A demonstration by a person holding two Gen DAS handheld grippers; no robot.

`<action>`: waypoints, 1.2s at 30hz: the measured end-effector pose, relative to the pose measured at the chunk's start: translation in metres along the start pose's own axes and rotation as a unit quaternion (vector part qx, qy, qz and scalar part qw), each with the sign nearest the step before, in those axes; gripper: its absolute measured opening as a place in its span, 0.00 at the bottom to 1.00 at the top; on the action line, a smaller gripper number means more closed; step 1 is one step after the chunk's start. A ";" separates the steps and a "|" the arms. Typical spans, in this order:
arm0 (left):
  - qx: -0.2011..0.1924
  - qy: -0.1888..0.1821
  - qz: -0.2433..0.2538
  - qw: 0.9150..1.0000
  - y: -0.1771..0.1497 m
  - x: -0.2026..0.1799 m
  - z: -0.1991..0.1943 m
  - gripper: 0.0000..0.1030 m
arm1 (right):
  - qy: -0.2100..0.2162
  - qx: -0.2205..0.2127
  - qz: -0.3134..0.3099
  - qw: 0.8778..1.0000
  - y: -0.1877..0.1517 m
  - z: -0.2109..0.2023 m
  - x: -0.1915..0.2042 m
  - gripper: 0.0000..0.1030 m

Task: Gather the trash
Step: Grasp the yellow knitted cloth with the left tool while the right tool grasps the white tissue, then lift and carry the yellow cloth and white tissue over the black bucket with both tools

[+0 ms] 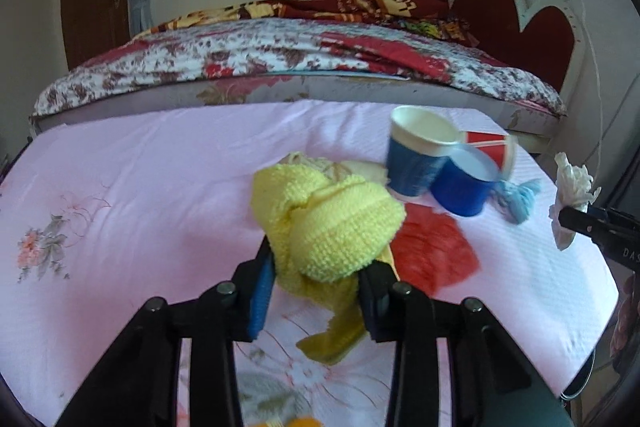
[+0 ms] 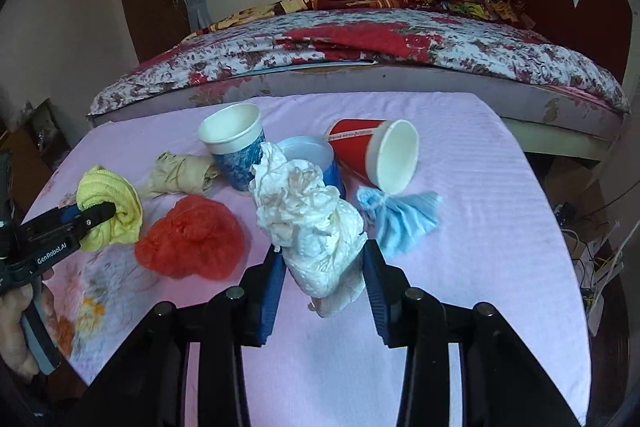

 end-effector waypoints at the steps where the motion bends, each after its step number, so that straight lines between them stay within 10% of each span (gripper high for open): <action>1: -0.002 -0.002 0.003 1.000 0.000 -0.004 -0.004 0.38 | 0.001 -0.002 0.002 1.000 -0.003 -0.006 -0.003 0.40; 16: -0.008 -0.061 0.058 0.996 -0.027 -0.110 -0.048 0.38 | -0.034 -0.016 0.026 0.999 -0.065 -0.114 -0.071 0.40; 36: 0.008 -0.171 0.163 0.972 -0.079 -0.296 -0.089 0.36 | -0.082 -0.043 0.109 0.990 -0.146 -0.225 -0.172 0.40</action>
Point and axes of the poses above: each gripper's, at about its wrist camera, not at the fingertips, and z roughly the way its jaws point, x to its left, y to its top, the point moved 6 cm from there along z, roughly the way its jaws point, and after that the axes turned 2 degrees about -z, right-handed, at the moved point
